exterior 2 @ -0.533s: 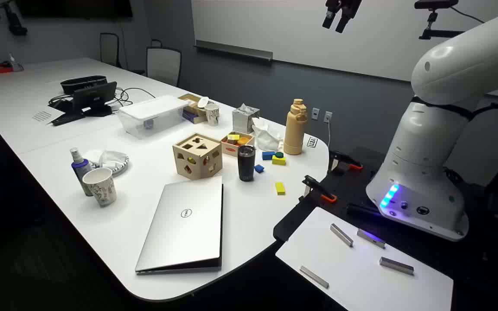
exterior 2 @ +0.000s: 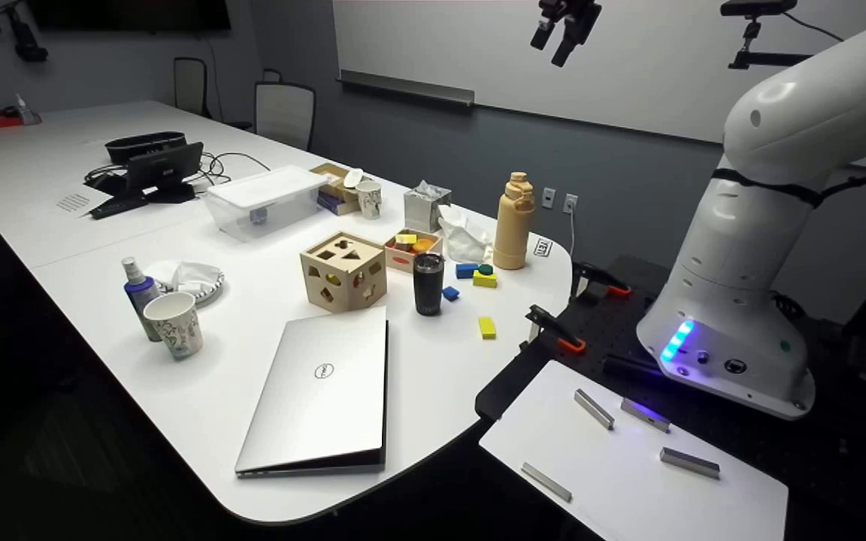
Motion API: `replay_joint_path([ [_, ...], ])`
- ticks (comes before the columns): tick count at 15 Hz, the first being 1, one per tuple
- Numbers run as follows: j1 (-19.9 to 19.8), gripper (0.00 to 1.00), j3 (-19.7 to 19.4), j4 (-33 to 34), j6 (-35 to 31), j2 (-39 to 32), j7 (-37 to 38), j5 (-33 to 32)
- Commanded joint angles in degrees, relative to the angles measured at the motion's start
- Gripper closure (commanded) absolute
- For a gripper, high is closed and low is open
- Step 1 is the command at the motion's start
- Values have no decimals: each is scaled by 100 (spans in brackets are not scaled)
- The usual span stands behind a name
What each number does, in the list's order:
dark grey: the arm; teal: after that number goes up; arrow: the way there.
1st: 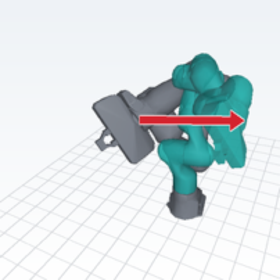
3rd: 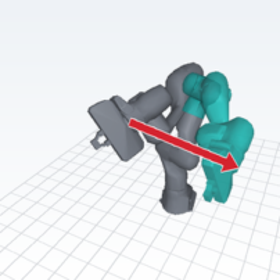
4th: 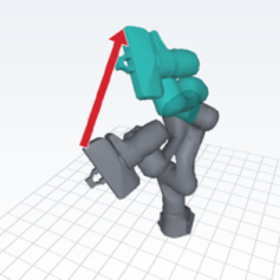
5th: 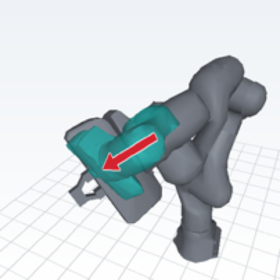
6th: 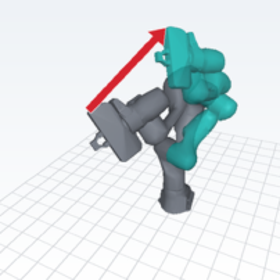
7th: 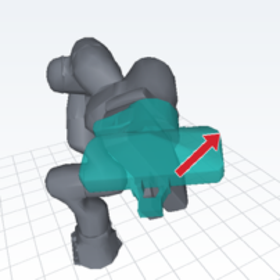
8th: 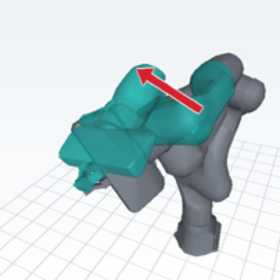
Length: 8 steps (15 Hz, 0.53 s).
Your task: Open the laptop
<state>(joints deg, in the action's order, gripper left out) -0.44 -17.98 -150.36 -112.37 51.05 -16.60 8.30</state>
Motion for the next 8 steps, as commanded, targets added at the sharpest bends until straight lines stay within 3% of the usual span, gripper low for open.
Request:
replay_joint_path([
  [1,676,0,52,-443,-636,-286,-271,1068],
  [5,1625,0,-4,-888,-1525,-963,-1082,2368],
  [8,2292,0,-187,-970,-2002,-1843,-2118,3468],
])
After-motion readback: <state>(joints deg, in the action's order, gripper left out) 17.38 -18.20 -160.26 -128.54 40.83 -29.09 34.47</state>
